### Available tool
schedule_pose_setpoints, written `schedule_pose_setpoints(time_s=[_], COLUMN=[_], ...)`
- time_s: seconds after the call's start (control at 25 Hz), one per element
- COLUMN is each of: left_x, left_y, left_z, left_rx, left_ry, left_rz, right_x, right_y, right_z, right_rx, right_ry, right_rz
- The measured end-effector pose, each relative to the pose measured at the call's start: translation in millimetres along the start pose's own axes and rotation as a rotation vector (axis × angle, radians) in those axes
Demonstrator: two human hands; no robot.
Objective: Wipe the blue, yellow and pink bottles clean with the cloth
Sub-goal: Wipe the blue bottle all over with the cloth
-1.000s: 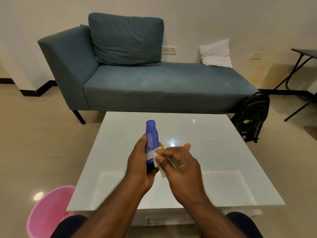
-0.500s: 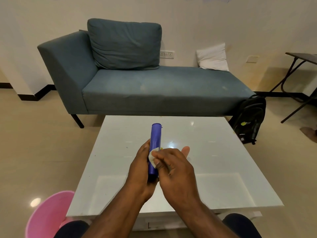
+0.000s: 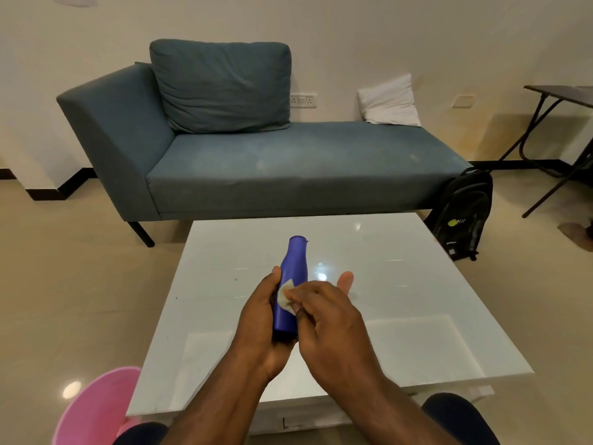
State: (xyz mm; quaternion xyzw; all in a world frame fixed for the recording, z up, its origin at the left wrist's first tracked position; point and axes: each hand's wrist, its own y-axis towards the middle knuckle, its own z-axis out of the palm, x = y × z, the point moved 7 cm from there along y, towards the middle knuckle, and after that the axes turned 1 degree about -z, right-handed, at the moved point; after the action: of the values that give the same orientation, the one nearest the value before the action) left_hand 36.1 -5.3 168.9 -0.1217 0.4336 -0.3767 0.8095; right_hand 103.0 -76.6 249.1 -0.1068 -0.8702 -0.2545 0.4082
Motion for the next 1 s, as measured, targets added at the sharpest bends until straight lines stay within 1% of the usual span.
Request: schedule_pose_setpoints(time_s=[0.08, 0.2, 0.4, 0.52, 0.64, 0.76, 0.92, 1.0], left_x=[0.1, -2.2, -2.9, -0.3, -0.3, 0.2, 1.7, 3.1], left_y=[3.6, 2.4, 4.9, 6.5, 4.7, 4.8, 5.1, 5.9], left_z=[-2.1, -1.7, -5.4, -5.9, -6.0, -5.1, -2.0, -2.0], left_rx=[-0.001, -0.021, -0.032, -0.011, 0.012, 0.015, 0.036, 0.035], left_ry=[-0.008, 0.016, 0.058, 0.094, 0.089, 0.083, 0.074, 0.069], left_rz=[-0.006, 0.041, 0.065, 0.067, 0.082, 0.088, 0.081, 0.079], right_x=[-0.6, -11.0, -18.8, -26.2, -29.1, -29.2, -29.2, -31.4], right_y=[-0.1, 11.5, 12.1, 14.6, 20.0, 22.2, 21.1, 21.5], right_z=[-1.4, -6.1, -1.5, -6.0, -12.3, -10.7, -6.6, -5.7], right_rx=[0.001, 0.031, 0.139, 0.128, 0.089, 0.124, 0.177, 0.173], right_ry=[-0.081, -0.036, -0.067, 0.059, 0.129, 0.189, 0.442, 0.582], right_rz=[-0.051, 0.081, 0.219, 0.311, 0.338, 0.369, 0.469, 0.525])
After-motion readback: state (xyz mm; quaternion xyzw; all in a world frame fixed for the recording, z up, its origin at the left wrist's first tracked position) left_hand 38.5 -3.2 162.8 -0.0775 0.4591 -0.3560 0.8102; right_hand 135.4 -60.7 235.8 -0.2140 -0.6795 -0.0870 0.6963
